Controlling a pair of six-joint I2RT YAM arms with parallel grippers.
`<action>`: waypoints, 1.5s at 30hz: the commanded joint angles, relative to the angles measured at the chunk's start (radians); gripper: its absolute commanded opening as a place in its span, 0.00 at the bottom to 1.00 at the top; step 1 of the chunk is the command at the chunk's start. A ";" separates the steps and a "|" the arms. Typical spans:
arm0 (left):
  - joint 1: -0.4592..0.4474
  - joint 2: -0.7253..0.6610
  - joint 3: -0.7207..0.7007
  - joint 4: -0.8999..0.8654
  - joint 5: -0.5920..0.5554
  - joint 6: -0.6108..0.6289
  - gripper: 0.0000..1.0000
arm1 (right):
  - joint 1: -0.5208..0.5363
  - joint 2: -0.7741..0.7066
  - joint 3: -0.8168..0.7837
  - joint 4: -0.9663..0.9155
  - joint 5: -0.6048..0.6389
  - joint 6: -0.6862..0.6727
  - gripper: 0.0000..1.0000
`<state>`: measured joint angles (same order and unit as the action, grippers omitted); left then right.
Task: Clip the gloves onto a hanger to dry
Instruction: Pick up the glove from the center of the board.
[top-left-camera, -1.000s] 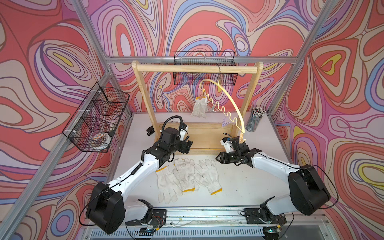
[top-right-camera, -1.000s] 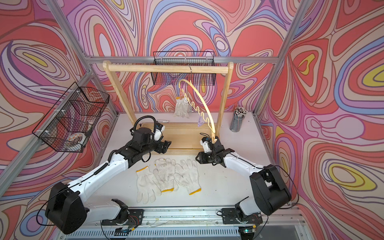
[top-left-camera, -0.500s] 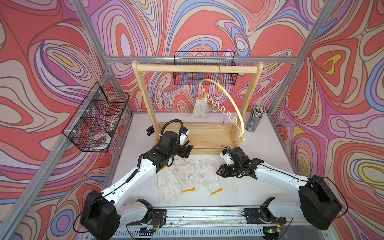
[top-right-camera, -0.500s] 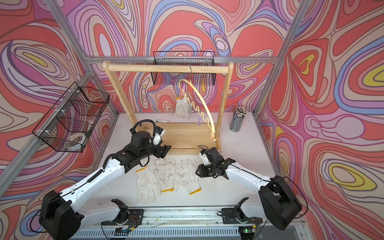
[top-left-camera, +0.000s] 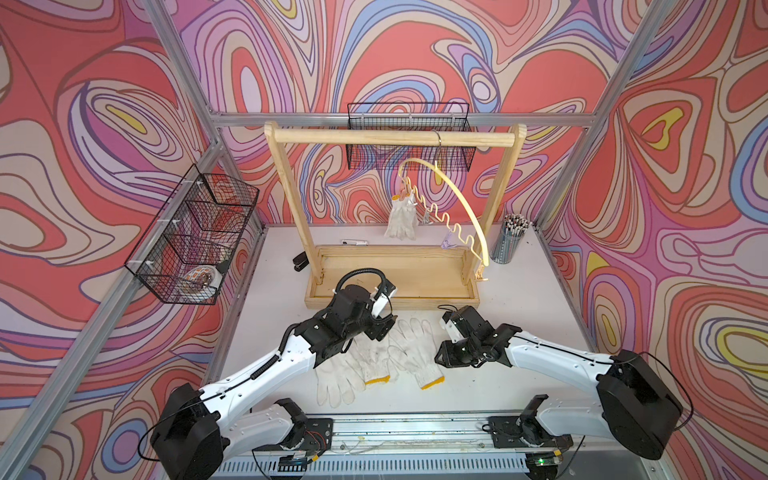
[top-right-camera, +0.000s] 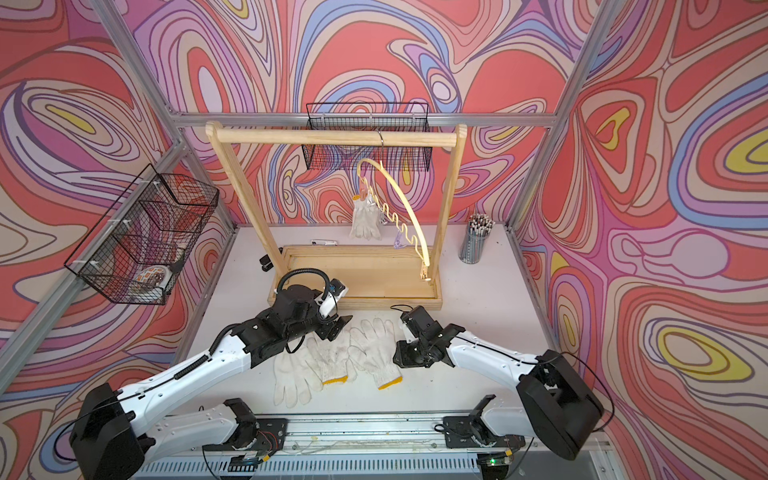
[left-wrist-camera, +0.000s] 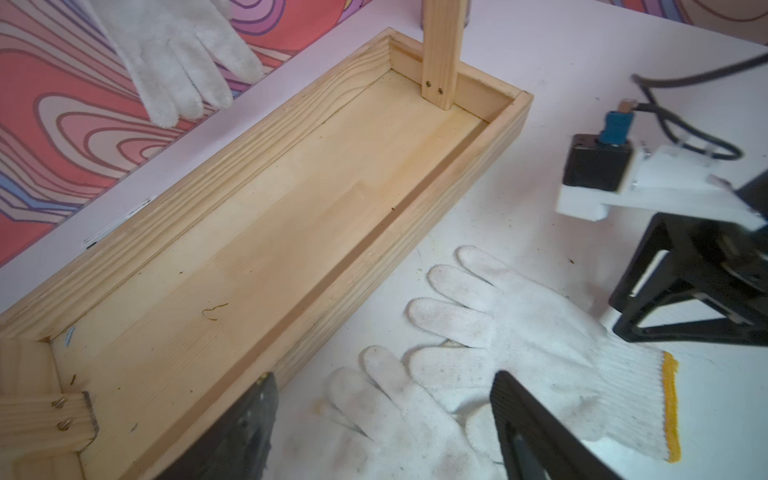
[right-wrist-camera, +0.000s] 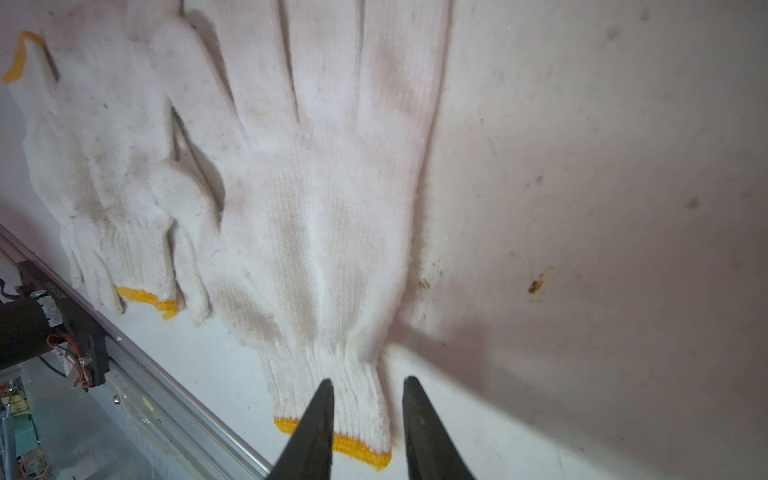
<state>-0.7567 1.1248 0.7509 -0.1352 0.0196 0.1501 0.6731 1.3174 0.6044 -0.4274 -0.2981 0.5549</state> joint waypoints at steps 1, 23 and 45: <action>-0.086 -0.022 -0.024 0.007 -0.083 0.089 0.83 | 0.005 0.025 0.023 -0.003 0.024 0.019 0.31; -0.232 -0.131 -0.154 0.024 -0.224 0.087 0.83 | 0.046 0.168 0.081 0.046 0.010 0.066 0.21; -0.326 -0.021 -0.302 0.284 -0.168 0.181 0.80 | -0.040 0.105 0.285 -0.148 -0.146 0.052 0.00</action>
<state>-1.0687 1.0908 0.4870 0.0582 -0.1623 0.2890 0.6590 1.4429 0.8719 -0.5354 -0.4023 0.6083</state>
